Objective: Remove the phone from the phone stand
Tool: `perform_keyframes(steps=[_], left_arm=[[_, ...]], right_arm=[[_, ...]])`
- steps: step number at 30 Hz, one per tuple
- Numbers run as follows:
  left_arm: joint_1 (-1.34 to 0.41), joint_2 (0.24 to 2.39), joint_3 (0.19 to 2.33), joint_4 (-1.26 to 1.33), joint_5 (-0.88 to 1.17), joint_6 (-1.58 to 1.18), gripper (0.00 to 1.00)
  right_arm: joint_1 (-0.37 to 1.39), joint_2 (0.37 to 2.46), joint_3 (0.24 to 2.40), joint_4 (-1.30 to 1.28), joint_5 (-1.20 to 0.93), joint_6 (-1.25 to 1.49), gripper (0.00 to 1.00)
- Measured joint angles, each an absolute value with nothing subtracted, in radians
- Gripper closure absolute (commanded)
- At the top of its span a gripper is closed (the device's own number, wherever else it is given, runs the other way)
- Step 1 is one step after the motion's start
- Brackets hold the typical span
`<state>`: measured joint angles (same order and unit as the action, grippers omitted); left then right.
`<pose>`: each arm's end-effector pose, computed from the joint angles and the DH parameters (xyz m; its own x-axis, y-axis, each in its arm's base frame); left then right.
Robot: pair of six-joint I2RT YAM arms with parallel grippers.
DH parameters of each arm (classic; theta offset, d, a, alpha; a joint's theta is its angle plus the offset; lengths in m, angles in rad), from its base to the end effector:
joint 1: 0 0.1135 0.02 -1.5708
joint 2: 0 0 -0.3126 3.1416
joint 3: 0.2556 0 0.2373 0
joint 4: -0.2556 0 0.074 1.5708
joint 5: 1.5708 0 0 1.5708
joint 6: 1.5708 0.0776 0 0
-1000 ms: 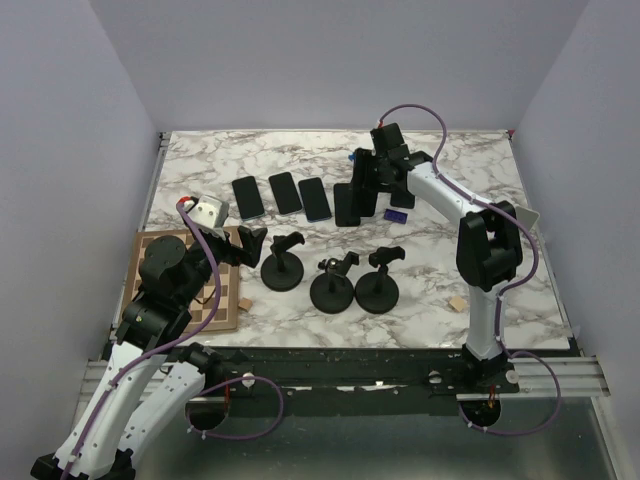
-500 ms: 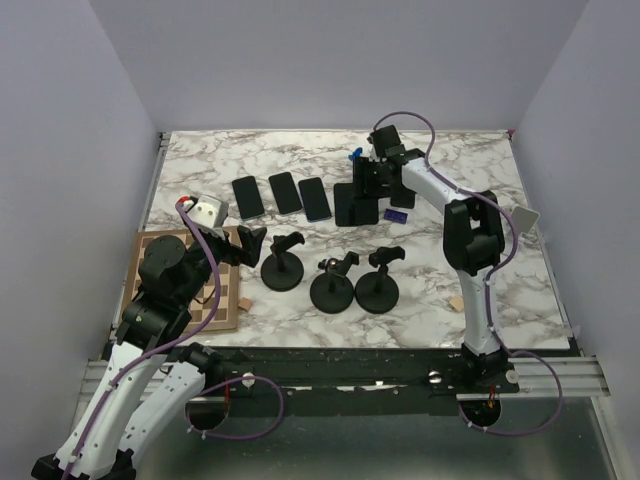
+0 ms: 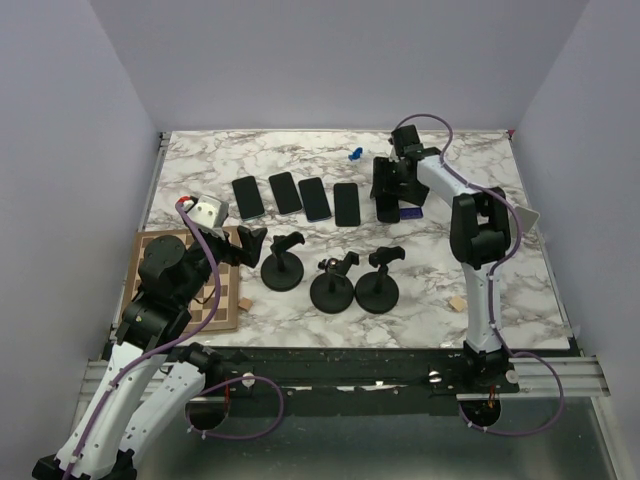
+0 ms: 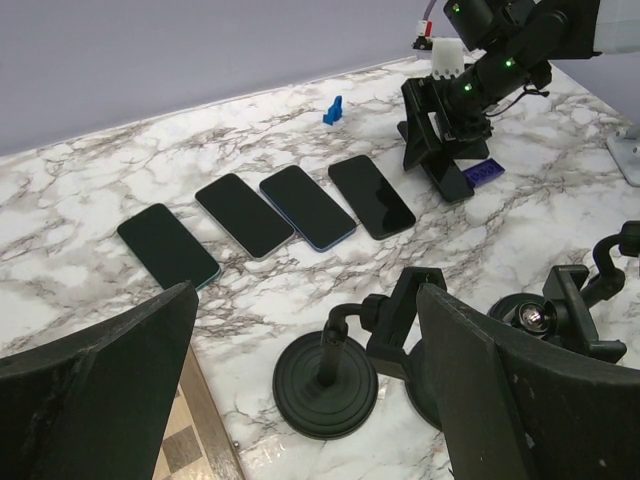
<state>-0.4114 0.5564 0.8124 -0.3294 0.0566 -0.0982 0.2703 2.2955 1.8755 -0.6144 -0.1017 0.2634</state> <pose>0.1014 -0.0490 0.3837 -0.1111 -0.0583 -0.9921 0.4422 0.8911 -0.1019 0.5169 0.1514 0.1787 -0.8820 0.0244 -0.4707 -0.0891 0.9720 0.2173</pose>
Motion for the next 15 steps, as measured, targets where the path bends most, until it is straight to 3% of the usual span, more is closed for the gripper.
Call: perform_keyframes(steps=[7,15], left_arm=[[-0.405,0.559,0.812,-0.325,0.062,-0.102,0.02],[-0.405,0.561,0.812,-0.322,0.065,-0.102,0.02]], right_arm=[[0.340,2.297,1.872,-0.614,0.039,0.321,0.98],[0.379,2.297,1.861,-0.602,0.135,0.405,0.58]])
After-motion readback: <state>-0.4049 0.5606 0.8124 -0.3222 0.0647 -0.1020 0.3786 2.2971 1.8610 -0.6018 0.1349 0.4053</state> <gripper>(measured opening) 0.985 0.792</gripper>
